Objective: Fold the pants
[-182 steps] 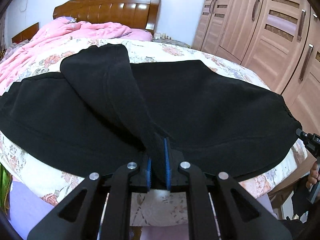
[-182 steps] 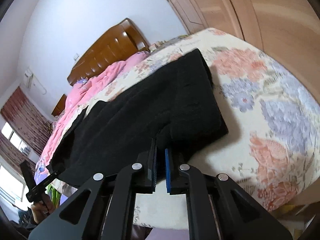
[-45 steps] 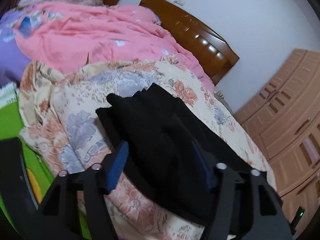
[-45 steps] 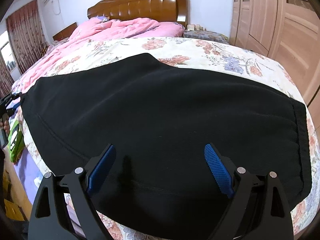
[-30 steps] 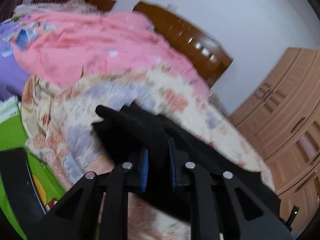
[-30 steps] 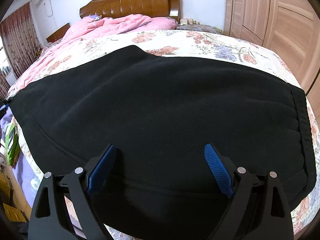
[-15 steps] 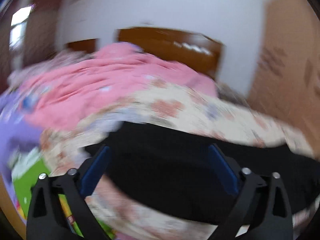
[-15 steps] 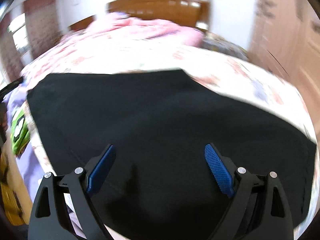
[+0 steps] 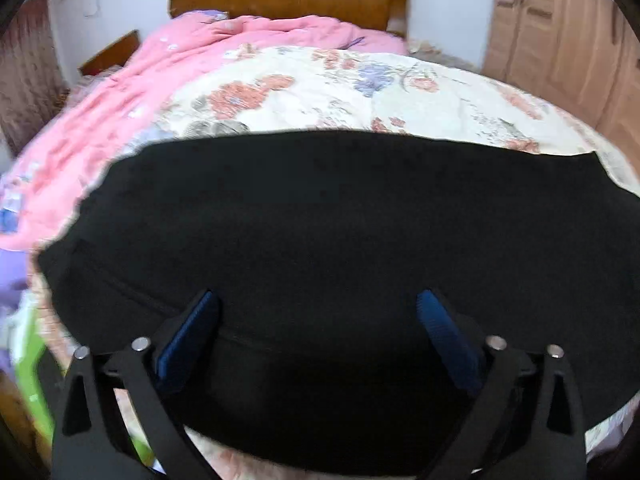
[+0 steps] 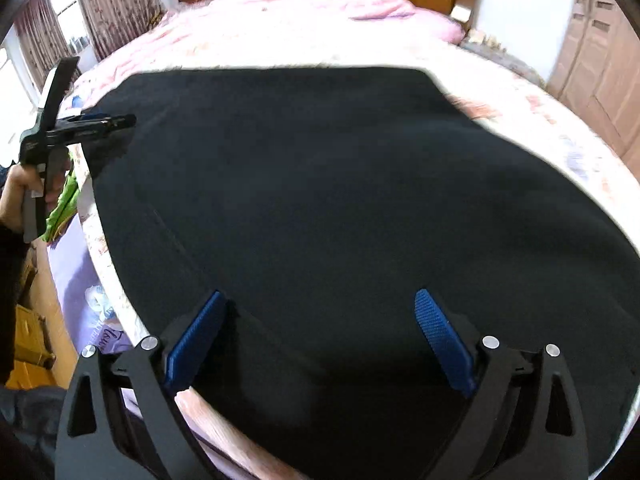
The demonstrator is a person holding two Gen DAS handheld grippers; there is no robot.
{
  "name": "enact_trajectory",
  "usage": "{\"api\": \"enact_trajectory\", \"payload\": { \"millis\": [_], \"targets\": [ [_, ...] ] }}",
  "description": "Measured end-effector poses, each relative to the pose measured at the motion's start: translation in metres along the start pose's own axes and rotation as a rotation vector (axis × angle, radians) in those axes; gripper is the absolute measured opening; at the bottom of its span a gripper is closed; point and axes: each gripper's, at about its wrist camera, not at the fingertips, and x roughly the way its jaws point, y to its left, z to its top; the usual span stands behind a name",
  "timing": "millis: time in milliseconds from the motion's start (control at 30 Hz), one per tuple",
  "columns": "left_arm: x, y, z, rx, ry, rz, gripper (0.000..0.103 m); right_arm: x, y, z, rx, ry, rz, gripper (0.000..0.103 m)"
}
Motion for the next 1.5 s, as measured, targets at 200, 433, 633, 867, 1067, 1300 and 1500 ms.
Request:
{"api": "enact_trajectory", "payload": {
  "millis": [200, 433, 633, 867, 1067, 1300, 1500],
  "targets": [
    [-0.057, -0.112, 0.044, 0.206, -0.129, -0.249, 0.099, -0.01, -0.062, 0.019, 0.142, -0.068, -0.106, 0.093],
    [0.008, -0.253, 0.079, 0.378, 0.008, -0.389, 0.1, 0.058, -0.08, 0.054, 0.025, 0.091, -0.103, 0.097],
    [0.047, -0.27, 0.073, 0.425, -0.013, -0.346, 0.102, 0.036, -0.12, 0.003, -0.059, 0.109, -0.011, 0.099],
    [0.052, -0.276, 0.079, 0.422, -0.02, -0.339, 0.102, 0.04, -0.121, -0.001, -0.065, 0.121, -0.022, 0.098],
    [0.051, -0.276, 0.078, 0.426, -0.026, -0.334, 0.102, -0.007, -0.118, 0.0, -0.013, 0.086, -0.122, 0.098],
    [0.051, -0.275, 0.078, 0.422, -0.026, -0.336, 0.102, -0.01, -0.147, -0.053, -0.025, 0.082, -0.014, 0.099],
    [0.051, -0.275, 0.079, 0.42, -0.027, -0.335, 0.102, -0.025, -0.124, -0.048, 0.013, 0.052, -0.134, 0.098]
  ]
}}
